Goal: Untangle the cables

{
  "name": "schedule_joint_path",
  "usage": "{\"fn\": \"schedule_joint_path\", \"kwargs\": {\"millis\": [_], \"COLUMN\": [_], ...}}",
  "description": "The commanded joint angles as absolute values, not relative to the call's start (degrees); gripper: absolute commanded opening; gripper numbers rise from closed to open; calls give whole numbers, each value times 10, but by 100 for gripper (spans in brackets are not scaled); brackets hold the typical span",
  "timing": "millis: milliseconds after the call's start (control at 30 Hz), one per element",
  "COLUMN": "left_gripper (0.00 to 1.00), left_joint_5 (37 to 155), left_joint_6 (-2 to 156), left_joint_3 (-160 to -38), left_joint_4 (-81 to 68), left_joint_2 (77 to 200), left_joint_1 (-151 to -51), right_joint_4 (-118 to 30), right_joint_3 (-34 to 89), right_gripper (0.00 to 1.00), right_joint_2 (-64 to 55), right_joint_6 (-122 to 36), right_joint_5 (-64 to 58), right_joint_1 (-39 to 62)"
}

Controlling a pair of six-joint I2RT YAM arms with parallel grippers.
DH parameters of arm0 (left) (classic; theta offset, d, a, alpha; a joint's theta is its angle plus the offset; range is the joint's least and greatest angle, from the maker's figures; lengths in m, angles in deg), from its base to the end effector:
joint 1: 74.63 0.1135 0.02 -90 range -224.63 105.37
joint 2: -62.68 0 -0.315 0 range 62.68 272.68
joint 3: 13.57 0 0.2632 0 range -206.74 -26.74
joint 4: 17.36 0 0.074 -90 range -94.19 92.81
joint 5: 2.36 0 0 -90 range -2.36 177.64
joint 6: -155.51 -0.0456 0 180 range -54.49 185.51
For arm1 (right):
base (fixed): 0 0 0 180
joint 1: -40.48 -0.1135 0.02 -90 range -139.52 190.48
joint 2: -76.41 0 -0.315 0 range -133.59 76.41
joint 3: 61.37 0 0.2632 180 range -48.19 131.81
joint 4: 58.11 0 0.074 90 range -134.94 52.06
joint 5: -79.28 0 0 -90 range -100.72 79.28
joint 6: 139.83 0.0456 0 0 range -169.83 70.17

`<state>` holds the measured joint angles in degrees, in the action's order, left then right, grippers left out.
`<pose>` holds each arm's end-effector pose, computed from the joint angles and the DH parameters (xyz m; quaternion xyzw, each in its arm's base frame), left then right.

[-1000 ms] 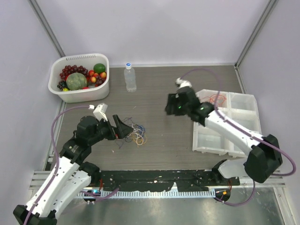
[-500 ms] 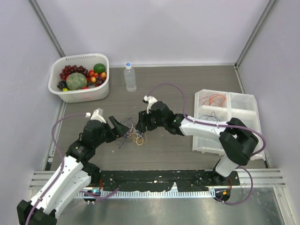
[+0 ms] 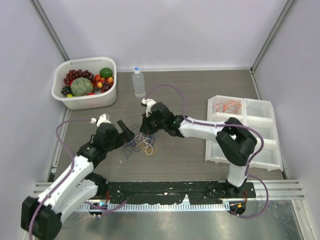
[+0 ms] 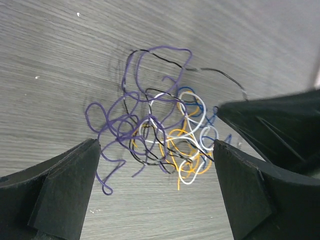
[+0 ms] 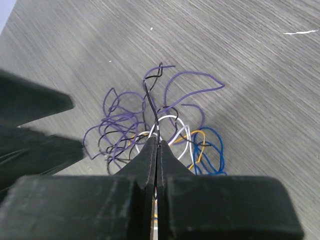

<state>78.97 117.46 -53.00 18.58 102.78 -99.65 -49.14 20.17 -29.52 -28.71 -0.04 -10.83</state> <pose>0.1278 -0.0521 0.2423 -0.2405 0.8585 -0.2259 0.3927 0.2718 0.3529 0.2424 -0.2709 0.8348 0.3452 0.3327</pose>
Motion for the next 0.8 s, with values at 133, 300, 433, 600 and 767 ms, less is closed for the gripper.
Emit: {"fn": "schedule_joint_path", "kwargs": {"millis": [133,300,433,600,767], "left_gripper": [100,100,100,100,100], "left_joint_5": [991,946,918,926,911], "left_joint_6": [1115,1138,1139,1128,1117], "left_joint_3": [-595,-588,-596,-583,-574], "left_joint_4": [11,-28,-25,-38,-26], "left_joint_2": [1234,1329,1387,1389,1367], "left_joint_1": [-981,-981,-970,-942,-934], "right_joint_4": [-518,-501,-422,-317,-281], "right_joint_3": [143,162,249,427,618], "right_gripper": [1,1,1,1,1], "right_joint_2": [-158,-120,-59,30,39], "right_joint_6": [-255,-229,-237,-305,-353], "right_joint_5": [35,62,56,-30,-95], "right_joint_1": [-110,-110,-109,-109,-109]}}
